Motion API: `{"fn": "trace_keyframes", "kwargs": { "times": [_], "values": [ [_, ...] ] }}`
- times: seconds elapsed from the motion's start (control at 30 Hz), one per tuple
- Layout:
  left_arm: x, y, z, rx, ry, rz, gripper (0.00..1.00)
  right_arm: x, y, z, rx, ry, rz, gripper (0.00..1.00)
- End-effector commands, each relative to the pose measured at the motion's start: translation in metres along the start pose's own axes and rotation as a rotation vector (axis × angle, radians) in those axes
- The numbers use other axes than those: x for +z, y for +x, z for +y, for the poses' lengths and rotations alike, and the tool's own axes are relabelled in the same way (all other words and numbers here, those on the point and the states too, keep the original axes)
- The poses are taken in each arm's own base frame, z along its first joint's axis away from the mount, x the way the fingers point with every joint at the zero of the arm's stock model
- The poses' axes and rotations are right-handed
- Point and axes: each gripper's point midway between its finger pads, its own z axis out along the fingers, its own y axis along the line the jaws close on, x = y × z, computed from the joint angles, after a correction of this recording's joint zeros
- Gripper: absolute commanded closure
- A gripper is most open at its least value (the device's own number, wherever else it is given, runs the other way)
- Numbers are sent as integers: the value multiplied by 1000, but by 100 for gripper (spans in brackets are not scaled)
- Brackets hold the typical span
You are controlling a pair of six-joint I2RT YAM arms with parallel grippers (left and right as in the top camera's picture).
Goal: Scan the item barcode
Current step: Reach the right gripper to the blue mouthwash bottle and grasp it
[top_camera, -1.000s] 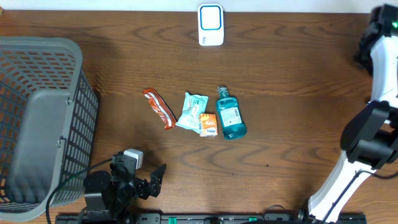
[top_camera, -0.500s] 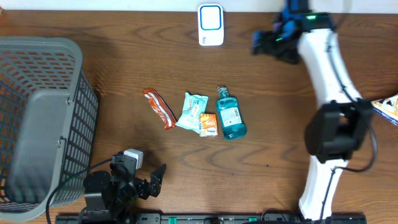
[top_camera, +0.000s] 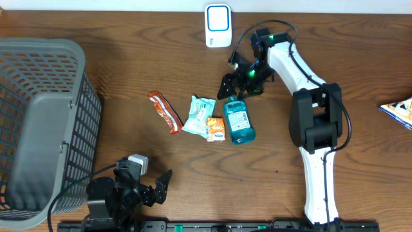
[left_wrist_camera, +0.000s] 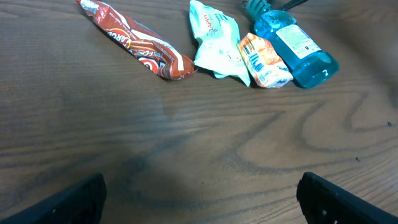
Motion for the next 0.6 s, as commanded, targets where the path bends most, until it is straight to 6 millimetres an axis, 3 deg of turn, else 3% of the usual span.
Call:
{"fn": "trace_keyframes", "kwargs": {
  "times": [0.0,0.17,0.2,0.23,0.37,0.57],
  "values": [
    [-1,-1,0,-5,-3,-3,2,27,12,-16,-15,-18,74,5],
    [-1,-1,0,-5,-3,-3,2,48,21,-44,15,147,141,30],
    [-1,-1,0,-5,-3,-3,2,52,22,-52,37,201,153,33],
    [-1,-1,0,-5,-3,-3,2,57,22,-73,103,338,156,44],
    [-1,-1,0,-5,-3,-3,2,53,14,-103,216,584,94,59],
    [-1,-1,0,-5,-3,-3,2,52,10,-103,232,646,67,88]
  ]
}}
